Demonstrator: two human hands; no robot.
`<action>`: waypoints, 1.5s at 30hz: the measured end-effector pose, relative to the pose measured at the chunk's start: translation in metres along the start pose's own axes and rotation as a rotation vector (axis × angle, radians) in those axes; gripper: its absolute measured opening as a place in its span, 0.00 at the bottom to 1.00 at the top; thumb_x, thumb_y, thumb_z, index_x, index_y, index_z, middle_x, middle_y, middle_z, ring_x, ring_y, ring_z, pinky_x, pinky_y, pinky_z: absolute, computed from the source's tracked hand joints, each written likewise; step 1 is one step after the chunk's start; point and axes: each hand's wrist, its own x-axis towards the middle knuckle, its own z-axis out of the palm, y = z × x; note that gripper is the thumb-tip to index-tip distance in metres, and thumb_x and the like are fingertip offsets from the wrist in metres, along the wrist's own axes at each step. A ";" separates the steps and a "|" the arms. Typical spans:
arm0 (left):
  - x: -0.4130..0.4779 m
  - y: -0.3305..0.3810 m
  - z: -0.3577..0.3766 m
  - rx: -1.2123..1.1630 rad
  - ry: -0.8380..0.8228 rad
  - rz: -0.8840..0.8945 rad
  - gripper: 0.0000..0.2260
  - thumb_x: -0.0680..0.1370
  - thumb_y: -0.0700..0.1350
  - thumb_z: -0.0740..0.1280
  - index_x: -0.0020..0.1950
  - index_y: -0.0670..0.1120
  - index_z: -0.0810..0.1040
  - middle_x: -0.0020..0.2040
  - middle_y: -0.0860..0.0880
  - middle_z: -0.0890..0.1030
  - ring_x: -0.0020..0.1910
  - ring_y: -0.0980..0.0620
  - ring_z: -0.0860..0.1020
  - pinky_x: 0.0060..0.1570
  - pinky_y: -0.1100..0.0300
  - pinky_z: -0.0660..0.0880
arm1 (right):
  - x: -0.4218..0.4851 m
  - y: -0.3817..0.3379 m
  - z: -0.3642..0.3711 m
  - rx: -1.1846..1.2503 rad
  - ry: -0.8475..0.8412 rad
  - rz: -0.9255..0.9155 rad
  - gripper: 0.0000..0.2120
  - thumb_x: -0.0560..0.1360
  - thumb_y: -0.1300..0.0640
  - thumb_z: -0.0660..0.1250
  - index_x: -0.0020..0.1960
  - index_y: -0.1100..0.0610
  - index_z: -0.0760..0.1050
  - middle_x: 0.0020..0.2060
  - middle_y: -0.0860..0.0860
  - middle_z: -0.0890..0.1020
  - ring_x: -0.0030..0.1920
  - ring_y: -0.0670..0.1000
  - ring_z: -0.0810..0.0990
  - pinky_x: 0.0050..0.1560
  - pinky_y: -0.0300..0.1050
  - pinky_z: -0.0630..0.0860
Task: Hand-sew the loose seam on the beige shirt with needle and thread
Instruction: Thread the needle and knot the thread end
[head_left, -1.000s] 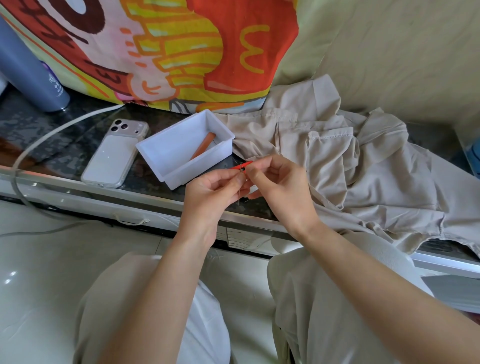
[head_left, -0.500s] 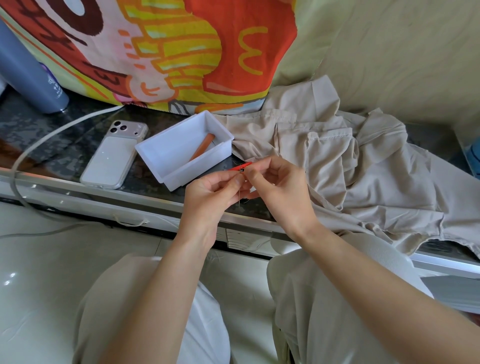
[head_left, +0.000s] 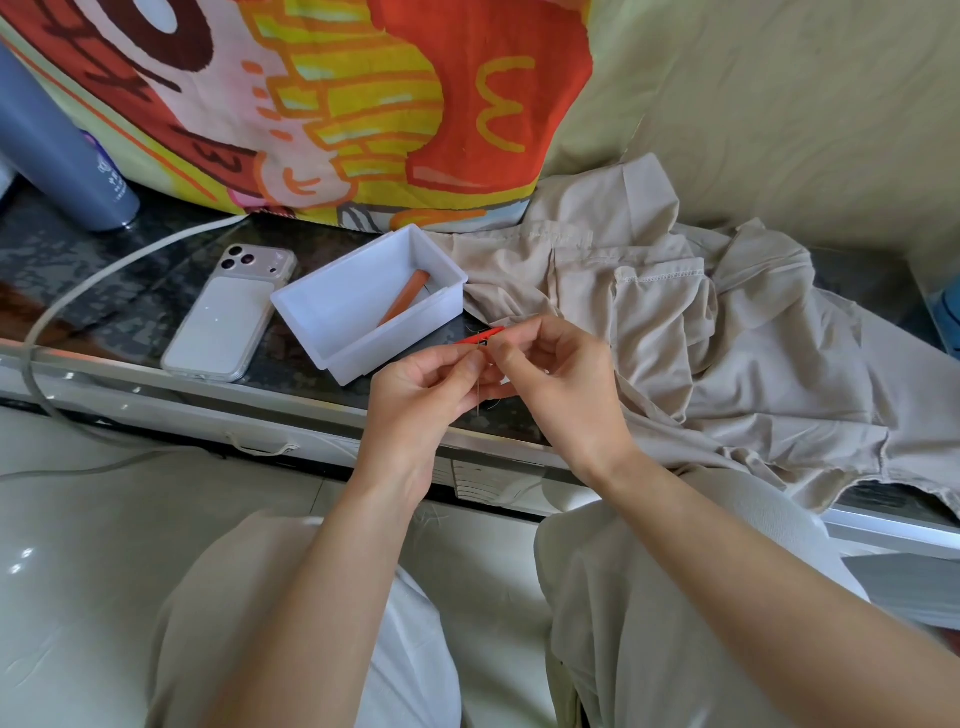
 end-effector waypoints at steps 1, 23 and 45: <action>0.000 0.000 0.000 0.001 -0.003 0.000 0.09 0.79 0.34 0.62 0.45 0.41 0.81 0.41 0.44 0.85 0.41 0.49 0.84 0.43 0.64 0.78 | 0.000 0.000 0.000 0.001 0.000 -0.002 0.06 0.72 0.63 0.66 0.39 0.56 0.79 0.36 0.55 0.83 0.42 0.59 0.83 0.47 0.59 0.81; 0.000 0.001 0.002 0.007 0.023 -0.004 0.07 0.77 0.34 0.64 0.46 0.41 0.81 0.38 0.45 0.85 0.39 0.51 0.83 0.41 0.65 0.78 | 0.002 0.002 0.001 0.012 0.008 -0.001 0.06 0.73 0.65 0.66 0.39 0.57 0.79 0.37 0.54 0.83 0.42 0.59 0.82 0.46 0.59 0.81; 0.000 0.001 0.002 0.055 0.036 0.004 0.04 0.74 0.36 0.67 0.43 0.42 0.82 0.40 0.43 0.84 0.39 0.50 0.83 0.43 0.64 0.78 | -0.001 -0.003 0.000 0.028 -0.005 0.020 0.04 0.74 0.66 0.67 0.44 0.62 0.80 0.39 0.56 0.83 0.41 0.57 0.82 0.44 0.54 0.82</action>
